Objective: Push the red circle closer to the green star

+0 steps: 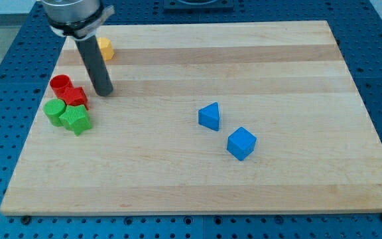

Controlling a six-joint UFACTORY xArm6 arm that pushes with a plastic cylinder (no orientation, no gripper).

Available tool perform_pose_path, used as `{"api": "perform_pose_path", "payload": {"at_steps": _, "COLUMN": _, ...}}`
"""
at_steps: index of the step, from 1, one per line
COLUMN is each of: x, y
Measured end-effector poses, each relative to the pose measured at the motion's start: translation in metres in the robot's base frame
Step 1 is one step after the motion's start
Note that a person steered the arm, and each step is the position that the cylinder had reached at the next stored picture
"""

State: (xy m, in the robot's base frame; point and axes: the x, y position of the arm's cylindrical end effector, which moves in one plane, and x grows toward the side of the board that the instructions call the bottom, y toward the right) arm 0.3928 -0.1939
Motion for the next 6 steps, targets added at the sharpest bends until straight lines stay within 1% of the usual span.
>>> {"api": "perform_pose_path", "payload": {"at_steps": 1, "x": 0.000, "y": -0.019}}
{"api": "perform_pose_path", "payload": {"at_steps": 2, "x": -0.005, "y": -0.019}}
{"api": "perform_pose_path", "payload": {"at_steps": 3, "x": -0.026, "y": -0.006}}
{"api": "perform_pose_path", "payload": {"at_steps": 4, "x": -0.051, "y": -0.031}}
{"api": "perform_pose_path", "payload": {"at_steps": 5, "x": -0.062, "y": -0.072}}
{"api": "perform_pose_path", "payload": {"at_steps": 6, "x": -0.047, "y": -0.099}}
